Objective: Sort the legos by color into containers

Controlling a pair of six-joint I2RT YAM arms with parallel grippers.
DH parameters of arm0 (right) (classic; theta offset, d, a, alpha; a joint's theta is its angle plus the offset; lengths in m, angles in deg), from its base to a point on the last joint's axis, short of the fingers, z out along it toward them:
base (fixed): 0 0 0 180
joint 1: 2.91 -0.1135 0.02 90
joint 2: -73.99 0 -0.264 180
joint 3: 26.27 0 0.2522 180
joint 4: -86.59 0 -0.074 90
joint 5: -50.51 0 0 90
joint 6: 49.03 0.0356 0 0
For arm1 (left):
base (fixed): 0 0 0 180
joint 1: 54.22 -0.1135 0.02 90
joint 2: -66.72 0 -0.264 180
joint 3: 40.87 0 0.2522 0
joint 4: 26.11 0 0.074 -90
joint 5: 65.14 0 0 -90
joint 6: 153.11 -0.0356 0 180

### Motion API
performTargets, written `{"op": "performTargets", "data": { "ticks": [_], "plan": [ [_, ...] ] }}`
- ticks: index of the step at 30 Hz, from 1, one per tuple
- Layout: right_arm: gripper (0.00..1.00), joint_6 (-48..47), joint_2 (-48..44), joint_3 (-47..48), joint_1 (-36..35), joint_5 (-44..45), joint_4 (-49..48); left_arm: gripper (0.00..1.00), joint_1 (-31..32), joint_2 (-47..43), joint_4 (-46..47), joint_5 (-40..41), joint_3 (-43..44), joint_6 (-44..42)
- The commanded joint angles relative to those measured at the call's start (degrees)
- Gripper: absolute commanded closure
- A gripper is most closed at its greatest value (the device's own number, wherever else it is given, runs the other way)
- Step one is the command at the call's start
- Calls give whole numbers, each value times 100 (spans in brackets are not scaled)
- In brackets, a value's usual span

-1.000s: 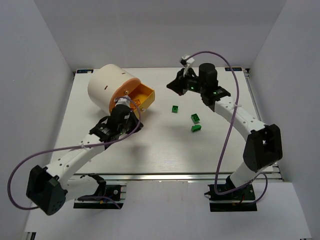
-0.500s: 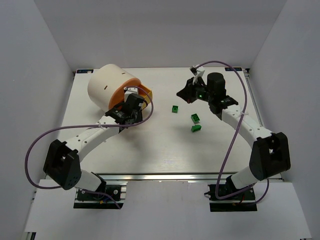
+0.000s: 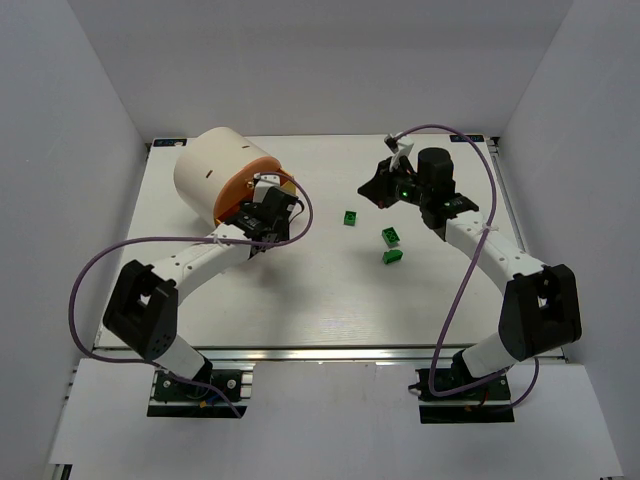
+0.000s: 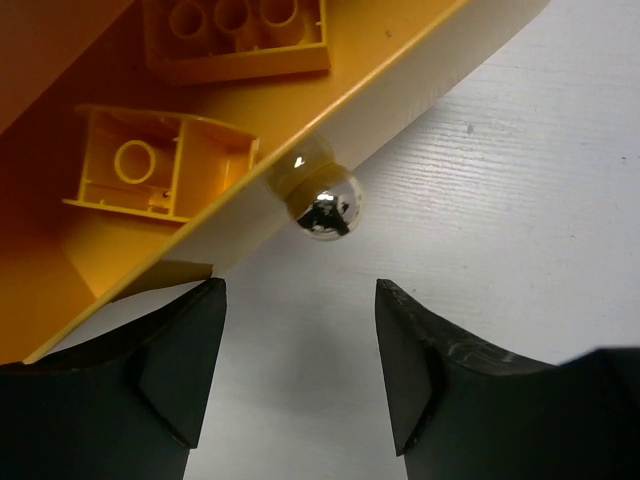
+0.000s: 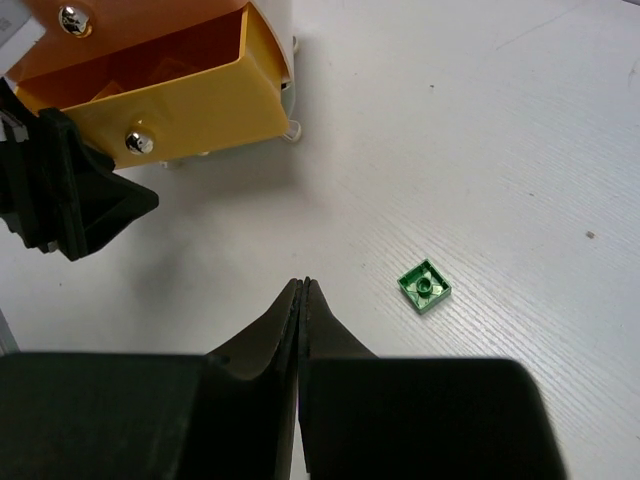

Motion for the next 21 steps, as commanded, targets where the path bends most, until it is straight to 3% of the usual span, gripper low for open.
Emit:
{"op": "performTargets", "data": {
  "ticks": [1, 13, 21],
  "plan": [
    [100, -37, -230, -29, 54, 4, -198, 28, -123, 207, 247, 323, 289, -152],
    [100, -54, -274, -117, 177, 92, -207, 8, -176, 981, 213, 797, 948, -337],
    [100, -81, -283, -213, 265, 154, -216, 2, -176, 1130, 177, 955, 1063, -345]
  ]
}}
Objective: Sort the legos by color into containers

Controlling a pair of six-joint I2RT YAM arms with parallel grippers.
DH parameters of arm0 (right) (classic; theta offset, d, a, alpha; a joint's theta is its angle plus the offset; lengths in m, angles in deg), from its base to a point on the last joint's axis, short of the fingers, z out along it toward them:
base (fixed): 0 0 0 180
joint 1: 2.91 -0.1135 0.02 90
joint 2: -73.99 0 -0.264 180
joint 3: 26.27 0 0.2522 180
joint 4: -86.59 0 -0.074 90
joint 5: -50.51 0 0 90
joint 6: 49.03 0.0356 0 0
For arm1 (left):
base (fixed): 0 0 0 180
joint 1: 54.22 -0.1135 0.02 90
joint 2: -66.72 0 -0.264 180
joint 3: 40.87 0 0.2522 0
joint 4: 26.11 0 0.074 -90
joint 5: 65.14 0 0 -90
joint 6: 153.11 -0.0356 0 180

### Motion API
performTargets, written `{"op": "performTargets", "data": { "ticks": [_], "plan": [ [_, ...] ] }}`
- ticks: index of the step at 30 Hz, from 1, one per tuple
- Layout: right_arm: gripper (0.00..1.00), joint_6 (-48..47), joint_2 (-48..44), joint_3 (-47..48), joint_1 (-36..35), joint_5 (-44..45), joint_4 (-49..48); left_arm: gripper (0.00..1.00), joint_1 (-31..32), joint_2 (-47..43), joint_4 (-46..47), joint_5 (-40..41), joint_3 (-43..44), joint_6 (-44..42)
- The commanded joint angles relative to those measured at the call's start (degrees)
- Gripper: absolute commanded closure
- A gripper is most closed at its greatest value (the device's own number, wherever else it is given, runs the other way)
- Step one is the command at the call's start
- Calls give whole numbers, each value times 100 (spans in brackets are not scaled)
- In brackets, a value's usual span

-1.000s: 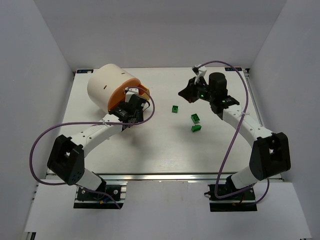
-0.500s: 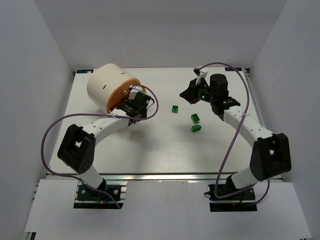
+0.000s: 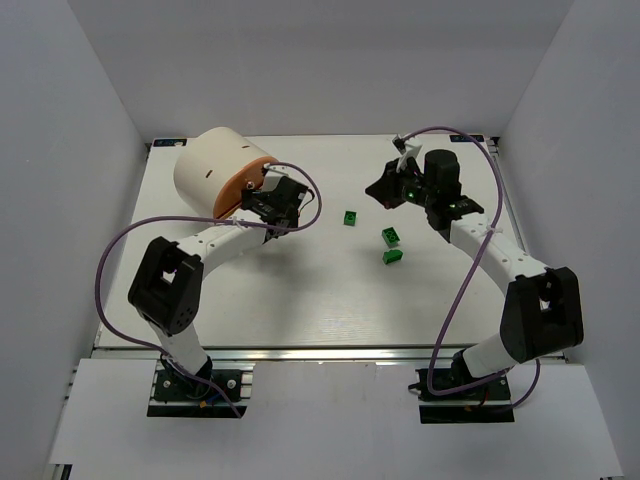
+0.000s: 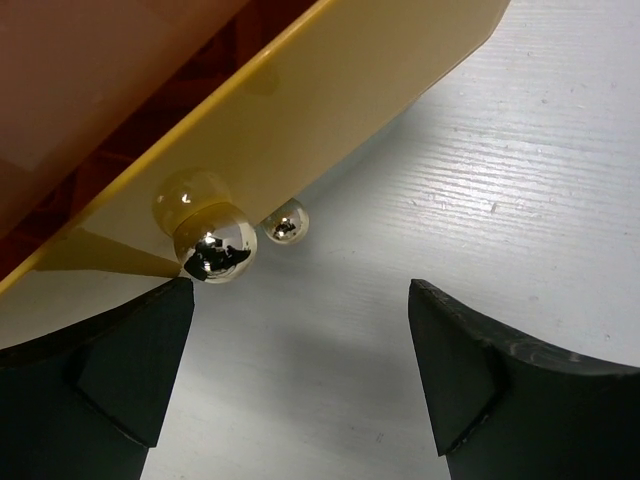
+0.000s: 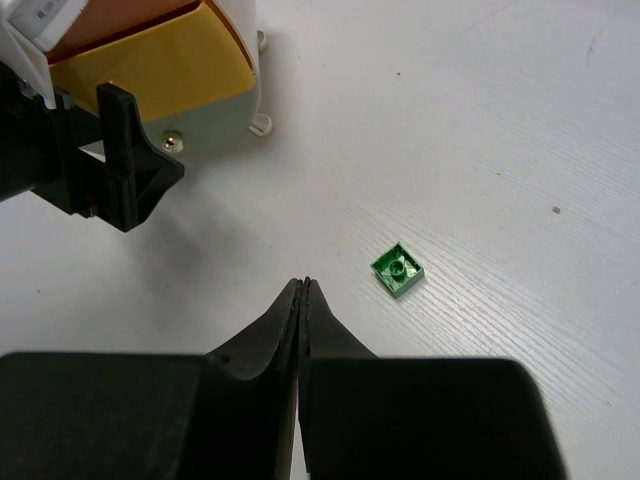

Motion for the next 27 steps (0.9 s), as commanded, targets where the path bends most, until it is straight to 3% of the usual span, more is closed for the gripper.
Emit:
{"op": "performTargets", "data": {
  "ticks": [1, 15, 18, 22, 23, 26, 27],
  "plan": [
    [100, -89, -196, -76, 66, 60, -209, 2, -62, -6, -55, 413, 271, -52],
    [100, -186, -284, -269, 145, 95, -200, 2, -115, 56, -204, 782, 351, -8],
    [100, -213, -301, -304, 136, 95, -191, 7, -115, 47, -239, 652, 377, -8],
    [100, -248, -319, -331, 145, 78, -191, 49, -63, -76, -108, 204, 255, -87],
    [100, -257, -327, -339, 154, 77, -191, 67, -62, -154, -56, 116, 193, -96],
    [100, -292, -328, -357, 145, 69, -183, 85, -1, -269, 42, -183, -27, -61],
    [100, -292, -328, -366, 145, 69, -183, 86, -1, -278, 42, -254, -71, -44]
  ]
}}
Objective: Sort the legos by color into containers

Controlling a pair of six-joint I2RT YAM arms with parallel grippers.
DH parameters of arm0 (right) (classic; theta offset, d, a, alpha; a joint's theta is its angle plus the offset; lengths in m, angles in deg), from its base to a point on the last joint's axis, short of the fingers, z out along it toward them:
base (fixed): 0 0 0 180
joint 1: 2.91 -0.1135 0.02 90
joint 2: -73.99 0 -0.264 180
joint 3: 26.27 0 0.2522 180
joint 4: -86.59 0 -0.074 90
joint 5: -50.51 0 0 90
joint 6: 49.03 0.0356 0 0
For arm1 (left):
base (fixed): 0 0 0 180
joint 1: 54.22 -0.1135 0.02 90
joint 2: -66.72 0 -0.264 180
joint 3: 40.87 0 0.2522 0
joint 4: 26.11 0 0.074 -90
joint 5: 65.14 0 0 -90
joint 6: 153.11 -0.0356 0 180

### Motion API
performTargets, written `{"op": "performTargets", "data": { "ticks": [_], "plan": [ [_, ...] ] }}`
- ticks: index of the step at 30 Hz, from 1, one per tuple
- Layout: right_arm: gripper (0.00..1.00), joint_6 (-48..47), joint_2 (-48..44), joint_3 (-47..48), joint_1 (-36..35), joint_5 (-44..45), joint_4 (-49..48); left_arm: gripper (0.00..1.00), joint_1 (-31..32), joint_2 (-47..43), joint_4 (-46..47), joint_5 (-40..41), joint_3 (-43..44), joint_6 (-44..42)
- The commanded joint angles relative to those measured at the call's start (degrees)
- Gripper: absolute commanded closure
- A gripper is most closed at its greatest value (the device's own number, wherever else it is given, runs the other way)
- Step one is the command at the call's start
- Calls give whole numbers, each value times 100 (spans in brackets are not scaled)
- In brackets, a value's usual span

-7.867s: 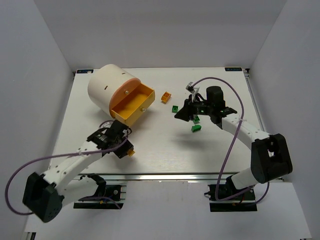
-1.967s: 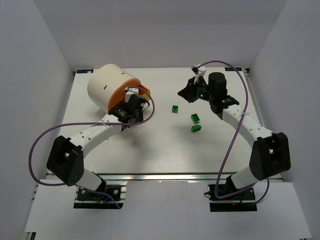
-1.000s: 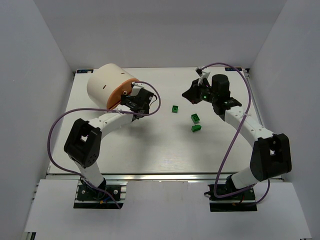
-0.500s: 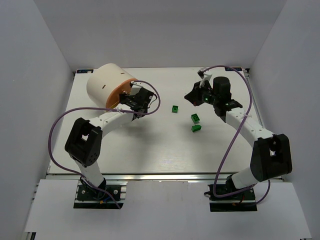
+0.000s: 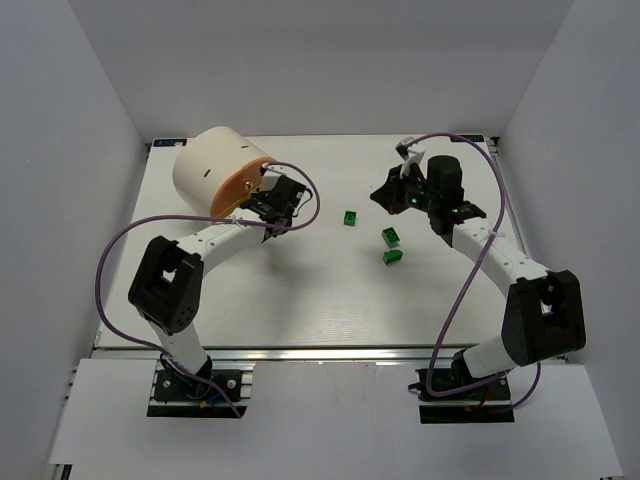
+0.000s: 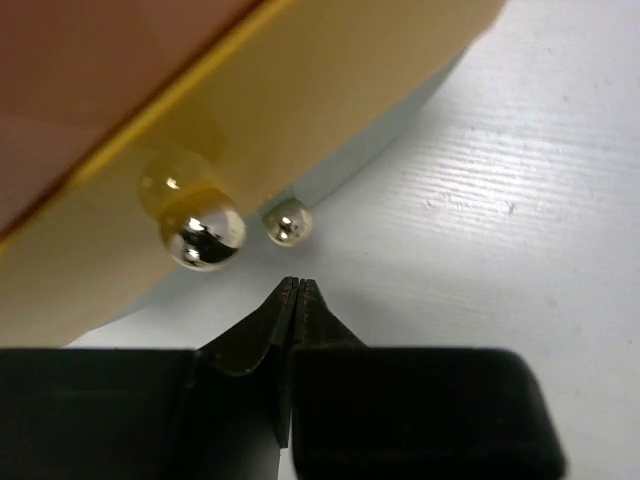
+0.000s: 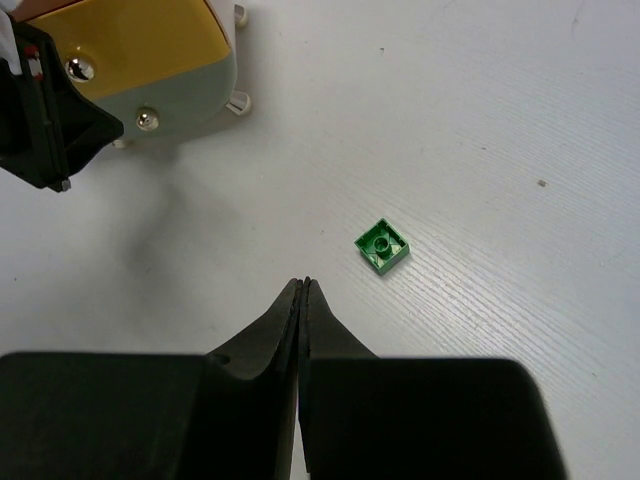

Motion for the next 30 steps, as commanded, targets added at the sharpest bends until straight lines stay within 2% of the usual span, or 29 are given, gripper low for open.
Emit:
{"op": "performTargets", "data": {
  "ticks": [1, 5, 7, 12, 16, 23, 30],
  "plan": [
    [100, -128, -209, -40, 27, 1, -189, 86, 52, -331, 90, -407, -200, 55],
    [100, -154, -192, -40, 27, -8, -189, 83, 52, -287, 55, -504, -279, 29],
    [100, -163, -166, -31, 27, -17, -189, 78, 113, -147, 11, -487, -210, -137],
    [100, -181, -113, -31, 27, -34, -180, 73, 227, 494, -665, 276, 511, -393],
    [100, -216, -95, -14, 18, -26, -172, 61, 280, 873, -798, 892, 810, -586],
    [100, -277, 10, 56, 10, -17, -136, 55, 333, 1356, -1079, 1788, 1205, -358],
    [100, -321, 186, 214, 36, -17, -110, 48, 333, 1795, -1237, 2263, 1495, -244]
  ]
}}
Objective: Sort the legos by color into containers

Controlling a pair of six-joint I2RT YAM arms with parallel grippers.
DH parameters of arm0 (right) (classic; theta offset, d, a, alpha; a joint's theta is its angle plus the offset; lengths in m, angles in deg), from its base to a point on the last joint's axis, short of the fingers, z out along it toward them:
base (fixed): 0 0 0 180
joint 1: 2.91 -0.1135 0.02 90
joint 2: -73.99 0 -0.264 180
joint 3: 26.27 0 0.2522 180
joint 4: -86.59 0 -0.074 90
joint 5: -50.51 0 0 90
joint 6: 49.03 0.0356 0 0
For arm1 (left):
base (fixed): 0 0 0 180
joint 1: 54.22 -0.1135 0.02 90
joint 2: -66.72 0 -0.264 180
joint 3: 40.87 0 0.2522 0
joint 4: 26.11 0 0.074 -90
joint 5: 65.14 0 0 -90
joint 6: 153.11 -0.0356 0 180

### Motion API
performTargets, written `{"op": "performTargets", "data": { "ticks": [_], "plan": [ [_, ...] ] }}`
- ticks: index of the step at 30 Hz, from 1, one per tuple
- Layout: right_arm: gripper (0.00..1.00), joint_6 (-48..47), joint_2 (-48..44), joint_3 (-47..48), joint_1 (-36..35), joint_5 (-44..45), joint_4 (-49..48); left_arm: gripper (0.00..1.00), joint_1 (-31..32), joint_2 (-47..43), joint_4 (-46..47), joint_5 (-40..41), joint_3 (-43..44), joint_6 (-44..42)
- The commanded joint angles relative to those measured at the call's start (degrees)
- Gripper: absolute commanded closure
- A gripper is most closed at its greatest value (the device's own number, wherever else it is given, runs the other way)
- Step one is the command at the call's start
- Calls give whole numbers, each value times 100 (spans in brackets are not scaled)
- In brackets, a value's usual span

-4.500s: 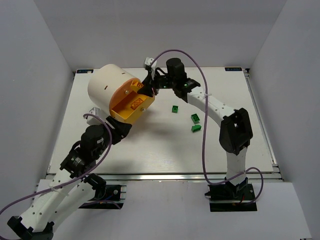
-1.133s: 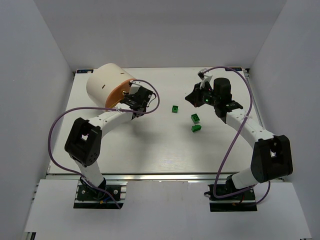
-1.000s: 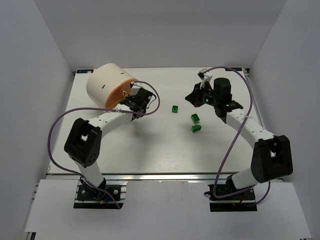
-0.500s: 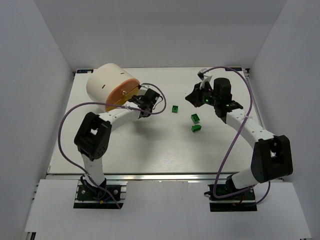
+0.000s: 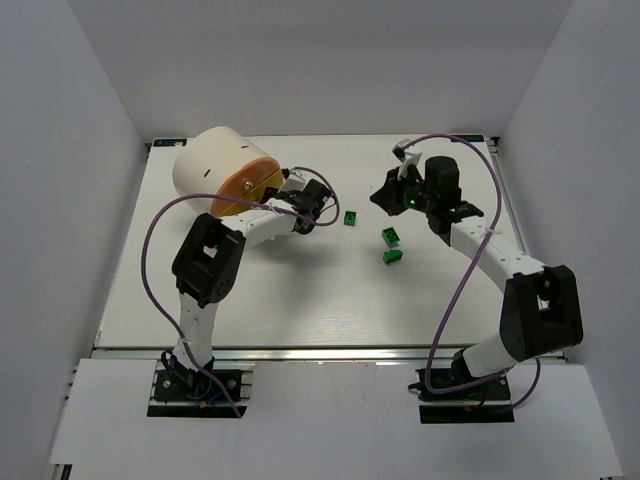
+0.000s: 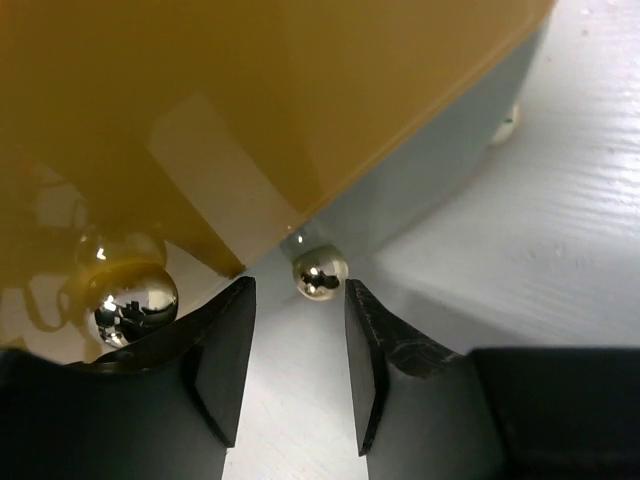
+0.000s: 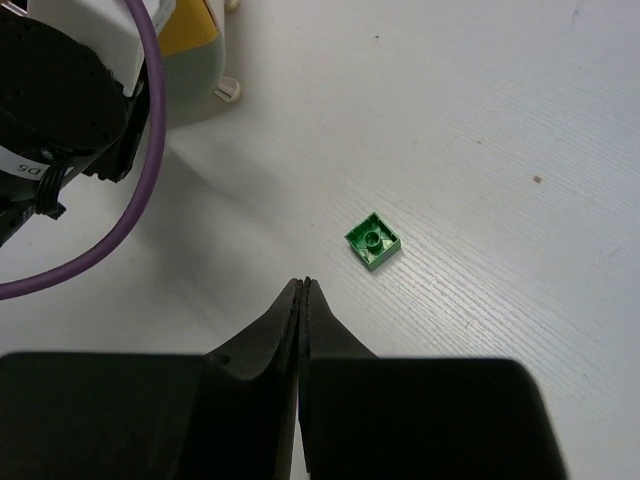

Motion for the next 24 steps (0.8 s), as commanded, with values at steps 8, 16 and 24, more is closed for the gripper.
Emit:
{"op": "performTargets", "data": {
  "ticks": [8, 16, 24],
  "plan": [
    [100, -219, 121, 327, 62, 31, -35, 47, -89, 621, -698, 749, 685, 686],
    [100, -228, 130, 327, 115, 23, -26, 54, -142, 682, -777, 827, 790, 826],
    [100, -228, 86, 274, 150, 31, -9, 90, -142, 700, -988, 722, 869, 1020]
  ]
}}
